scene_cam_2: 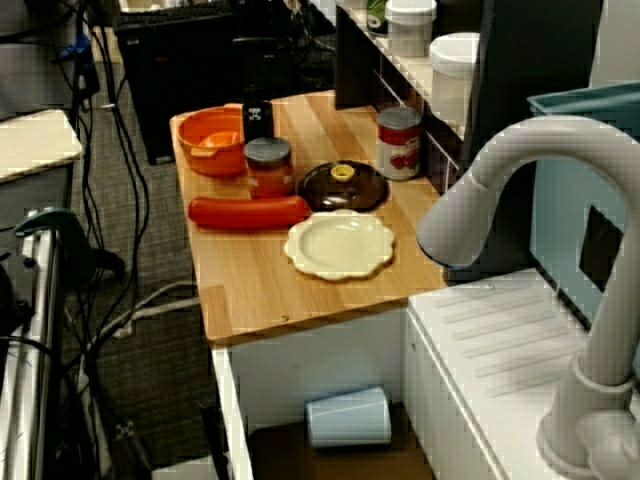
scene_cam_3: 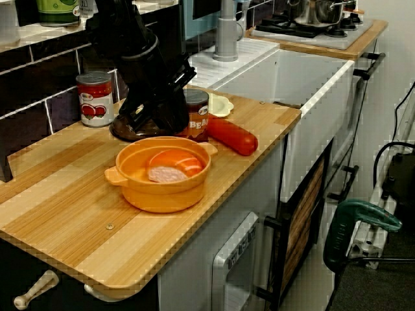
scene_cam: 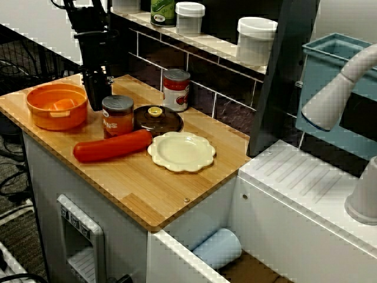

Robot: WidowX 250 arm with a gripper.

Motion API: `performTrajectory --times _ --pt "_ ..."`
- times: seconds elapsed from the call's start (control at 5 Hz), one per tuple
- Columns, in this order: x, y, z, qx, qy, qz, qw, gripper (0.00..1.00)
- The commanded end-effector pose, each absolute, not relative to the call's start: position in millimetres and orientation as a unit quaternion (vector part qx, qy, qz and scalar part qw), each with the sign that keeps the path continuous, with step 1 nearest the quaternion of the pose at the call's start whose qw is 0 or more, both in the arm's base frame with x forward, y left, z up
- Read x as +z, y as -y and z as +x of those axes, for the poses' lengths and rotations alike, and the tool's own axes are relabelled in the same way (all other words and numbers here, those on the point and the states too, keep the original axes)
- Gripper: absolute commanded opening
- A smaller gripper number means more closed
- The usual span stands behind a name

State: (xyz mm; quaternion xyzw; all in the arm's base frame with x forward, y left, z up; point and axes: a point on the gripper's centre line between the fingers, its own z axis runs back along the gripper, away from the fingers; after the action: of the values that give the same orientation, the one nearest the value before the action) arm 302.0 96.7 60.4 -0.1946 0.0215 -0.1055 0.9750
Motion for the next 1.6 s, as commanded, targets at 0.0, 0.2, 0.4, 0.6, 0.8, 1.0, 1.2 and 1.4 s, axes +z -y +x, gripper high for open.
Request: performTrajectory --times 0.0,0.2,0.4,0.6,0.8,1.0,1.2,1.4 --pt "95 -107 293 -0.118 0.032 -0.124 0.985 1.0" --pt "97 -106 285 -0.131 0.04 -0.113 0.984 1.0" --pt "95 -97 278 -0.151 0.035 -0.101 0.983 1.0" --pt "98 -91 271 -0.169 0.042 -0.093 0.98 1.0" --pt "102 -93 266 -0.17 0.047 -0.098 0.979 1.0" --pt "99 -88 261 -0.18 0.05 -0.09 0.978 1.0" --pt "96 -81 259 -0.182 0.046 -0.084 0.979 1.0" --pt "95 -73 256 -0.186 0.045 -0.072 0.979 1.0"
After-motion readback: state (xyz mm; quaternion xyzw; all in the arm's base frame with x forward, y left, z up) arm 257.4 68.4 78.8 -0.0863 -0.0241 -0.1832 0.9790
